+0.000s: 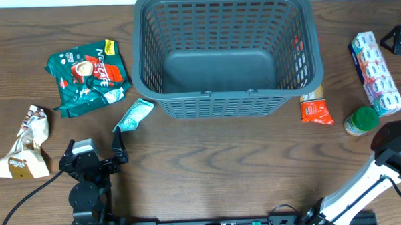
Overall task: Pack container
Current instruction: 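Move the right gripper to the white Kleenex tissue pack, then grasp the Kleenex tissue pack with the right gripper and lift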
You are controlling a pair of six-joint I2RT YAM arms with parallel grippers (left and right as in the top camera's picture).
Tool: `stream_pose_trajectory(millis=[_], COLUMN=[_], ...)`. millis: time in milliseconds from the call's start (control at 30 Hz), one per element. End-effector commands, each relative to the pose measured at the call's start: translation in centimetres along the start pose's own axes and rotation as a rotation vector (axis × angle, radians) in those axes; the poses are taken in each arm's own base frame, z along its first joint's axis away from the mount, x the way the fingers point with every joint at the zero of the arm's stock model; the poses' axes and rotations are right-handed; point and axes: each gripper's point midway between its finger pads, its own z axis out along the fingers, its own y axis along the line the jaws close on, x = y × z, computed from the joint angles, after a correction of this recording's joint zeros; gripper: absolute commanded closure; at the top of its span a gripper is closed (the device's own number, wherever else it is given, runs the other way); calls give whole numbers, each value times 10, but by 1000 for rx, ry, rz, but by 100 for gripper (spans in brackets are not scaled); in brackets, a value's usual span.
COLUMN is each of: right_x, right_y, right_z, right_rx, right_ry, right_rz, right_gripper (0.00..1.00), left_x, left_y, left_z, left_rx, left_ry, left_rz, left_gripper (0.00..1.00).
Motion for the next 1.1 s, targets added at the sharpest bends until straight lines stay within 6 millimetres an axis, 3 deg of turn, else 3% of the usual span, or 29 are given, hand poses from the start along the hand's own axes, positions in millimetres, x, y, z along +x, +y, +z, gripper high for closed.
stream_pose_trajectory(millis=[0,167,367,567,867,1067], right_x=[11,28,42,51,81,86], right_y=[-11,-29,-44,-51,-49,-50], right_z=[33,60,78,96,151,168], right_rx=[1,19,12,-1,-80,-88], right_ry=[78,152,187,216,319,334], right_rz=[-18,10,44,61,95,96], right_gripper=[1,1,1,1,1,1], left_x=[16,16,16,16,16,16], left_y=[5,5,5,5,5,5], left_z=[2,2,2,2,2,2], left_rx=[-22,-22,-22,-22,-22,-22], left_ry=[45,45,45,45,45,45], left_rz=[7,7,7,7,7,7], left_gripper=[1,1,1,1,1,1])
